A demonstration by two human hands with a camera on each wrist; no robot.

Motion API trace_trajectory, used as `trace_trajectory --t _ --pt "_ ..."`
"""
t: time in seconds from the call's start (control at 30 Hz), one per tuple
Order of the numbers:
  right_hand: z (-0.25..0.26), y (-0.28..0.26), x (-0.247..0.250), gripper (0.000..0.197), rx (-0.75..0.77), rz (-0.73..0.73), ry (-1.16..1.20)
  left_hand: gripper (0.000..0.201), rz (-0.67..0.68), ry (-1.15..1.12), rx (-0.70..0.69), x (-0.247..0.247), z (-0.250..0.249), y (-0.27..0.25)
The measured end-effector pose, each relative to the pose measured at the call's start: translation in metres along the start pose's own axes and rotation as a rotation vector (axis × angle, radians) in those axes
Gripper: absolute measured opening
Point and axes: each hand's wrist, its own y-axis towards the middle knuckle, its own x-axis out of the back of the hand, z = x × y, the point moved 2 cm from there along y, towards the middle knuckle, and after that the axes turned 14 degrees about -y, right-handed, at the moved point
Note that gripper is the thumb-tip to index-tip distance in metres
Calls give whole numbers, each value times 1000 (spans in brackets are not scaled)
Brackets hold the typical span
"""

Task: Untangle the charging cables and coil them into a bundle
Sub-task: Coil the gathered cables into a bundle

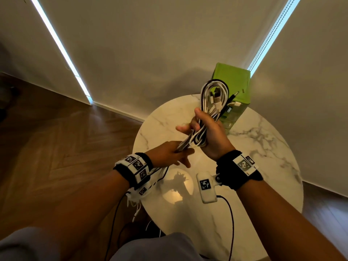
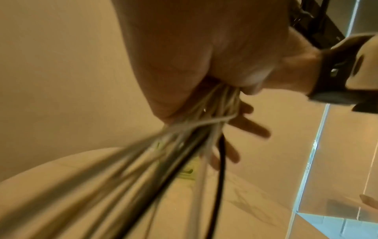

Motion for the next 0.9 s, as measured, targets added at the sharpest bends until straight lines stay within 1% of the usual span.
trace_trajectory --t 0.03,0.07,0.1,0.17,0.23,0.3,0.33,0.43,0.5,0.57,0.63,0.7,0.8,0.9 --pt "2 0 -1 31 -10 25 37 21 -48 -32 -21 0 -3 1" --pt "4 0 0 29 -23 43 48 24 -72 -27 -39 0 -5 1" --pt "6 0 1 29 -33 54 31 29 -69 2 -41 2 -6 1" --pt "10 0 6 30 -63 56 -49 37 -2 91 4 5 -5 0" --pt "15 -1 13 34 -100 29 -157 40 108 174 65 11 2 -1" --pt "23 -1 23 33 -107 -12 -264 29 175 191 94 21 14 -5" --pt "26 -1 29 32 -104 -35 -316 23 168 182 90 28 18 -8" --pt "25 1 48 28 -107 -77 -493 20 105 234 24 47 19 -11" --pt "16 2 55 24 -123 -81 -594 17 88 339 -28 55 10 -13" --pt "6 2 55 27 -150 -80 -639 12 0 479 -128 65 2 -14" --pt "-5 1 52 27 -169 -82 -643 11 -96 538 -222 73 -8 -16" --pt "-14 1 47 29 -172 -59 -692 16 -145 568 -300 77 -17 -17" --pt "-20 -1 35 35 -143 -9 -855 22 -180 567 -374 77 -38 -19" --pt "-20 -7 19 30 -80 89 -860 38 -214 552 -460 70 -59 -16"
